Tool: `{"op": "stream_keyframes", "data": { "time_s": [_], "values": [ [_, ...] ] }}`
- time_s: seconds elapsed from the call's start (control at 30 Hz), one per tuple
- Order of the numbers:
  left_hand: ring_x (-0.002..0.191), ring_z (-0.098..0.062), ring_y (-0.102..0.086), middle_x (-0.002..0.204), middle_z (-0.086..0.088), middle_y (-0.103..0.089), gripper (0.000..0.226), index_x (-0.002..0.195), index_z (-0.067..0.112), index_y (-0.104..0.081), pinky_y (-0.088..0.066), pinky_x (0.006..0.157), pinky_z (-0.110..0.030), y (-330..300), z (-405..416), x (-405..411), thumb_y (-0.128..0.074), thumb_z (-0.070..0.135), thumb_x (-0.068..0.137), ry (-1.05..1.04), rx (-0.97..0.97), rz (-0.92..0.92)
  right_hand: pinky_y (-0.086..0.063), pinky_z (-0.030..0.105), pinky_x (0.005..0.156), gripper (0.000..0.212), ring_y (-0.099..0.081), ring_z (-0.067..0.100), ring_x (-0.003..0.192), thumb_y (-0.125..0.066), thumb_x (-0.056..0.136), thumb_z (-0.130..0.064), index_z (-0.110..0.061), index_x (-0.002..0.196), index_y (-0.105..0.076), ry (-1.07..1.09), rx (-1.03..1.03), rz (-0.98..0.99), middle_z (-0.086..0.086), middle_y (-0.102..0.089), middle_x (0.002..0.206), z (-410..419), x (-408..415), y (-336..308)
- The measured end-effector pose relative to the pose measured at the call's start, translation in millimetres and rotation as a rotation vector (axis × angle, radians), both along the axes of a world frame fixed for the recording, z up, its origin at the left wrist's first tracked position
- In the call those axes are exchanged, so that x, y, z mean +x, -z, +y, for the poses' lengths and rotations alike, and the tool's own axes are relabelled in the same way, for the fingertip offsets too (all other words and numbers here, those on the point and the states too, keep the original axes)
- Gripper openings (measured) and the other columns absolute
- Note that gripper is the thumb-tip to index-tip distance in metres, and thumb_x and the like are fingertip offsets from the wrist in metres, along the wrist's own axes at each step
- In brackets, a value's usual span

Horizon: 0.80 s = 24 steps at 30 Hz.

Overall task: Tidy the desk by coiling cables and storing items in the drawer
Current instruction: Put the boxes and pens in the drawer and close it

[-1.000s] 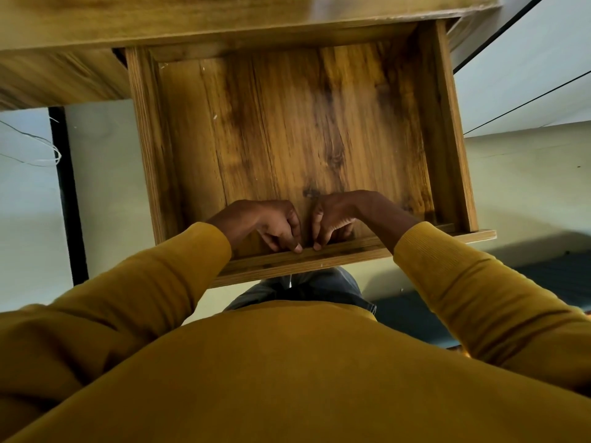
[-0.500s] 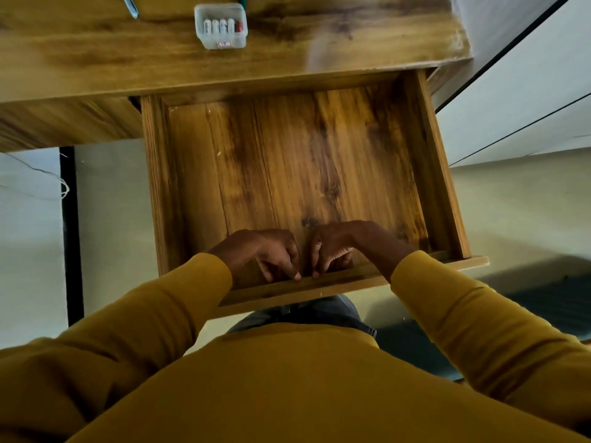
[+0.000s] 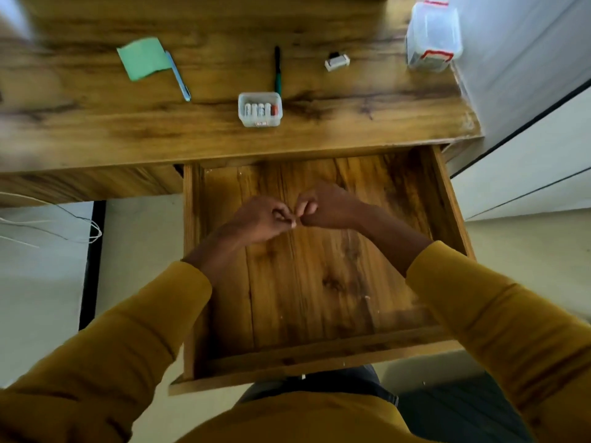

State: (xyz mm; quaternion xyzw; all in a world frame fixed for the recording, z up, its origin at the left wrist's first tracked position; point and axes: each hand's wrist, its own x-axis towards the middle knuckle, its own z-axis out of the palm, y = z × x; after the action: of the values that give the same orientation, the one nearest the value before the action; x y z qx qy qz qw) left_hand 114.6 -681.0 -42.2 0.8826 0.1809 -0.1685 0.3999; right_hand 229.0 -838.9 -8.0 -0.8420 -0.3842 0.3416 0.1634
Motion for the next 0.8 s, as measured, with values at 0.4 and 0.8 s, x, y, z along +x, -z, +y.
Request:
{"op": "stream_keyframes", "data": {
  "time_s": [0.4, 0.8],
  "values": [
    [0.098, -0.008, -0.067, 0.113, 0.002, -0.077, 0.022, 0.114, 0.016, -0.077, -0.054, 0.086, -0.022, -44.4, 109.9, 94.9, -0.067, 0.017, 0.094, -0.642, 0.170, -0.442, -0.059, 0.033, 0.082, 0.013, -0.069, 0.013, 0.096, -0.074, 0.084, -0.025, -0.021, 0.097, -0.076, 0.632, 0.361, -0.116, -0.007, -0.074, 0.100, 116.5, 106.4, -15.6],
    [0.081, -0.014, -0.076, 0.102, -0.001, -0.077, 0.015, 0.106, 0.018, -0.079, -0.066, 0.076, -0.036, -27.1, 113.4, 121.4, -0.065, 0.016, 0.102, -0.832, -0.159, -0.366, -0.063, 0.031, 0.054, 0.014, -0.078, 0.020, 0.078, -0.077, 0.089, -0.009, -0.009, 0.102, -0.072, 0.862, 0.366, 0.202, 0.010, -0.075, 0.101, 143.1, 124.2, -7.1]
  ]
}}
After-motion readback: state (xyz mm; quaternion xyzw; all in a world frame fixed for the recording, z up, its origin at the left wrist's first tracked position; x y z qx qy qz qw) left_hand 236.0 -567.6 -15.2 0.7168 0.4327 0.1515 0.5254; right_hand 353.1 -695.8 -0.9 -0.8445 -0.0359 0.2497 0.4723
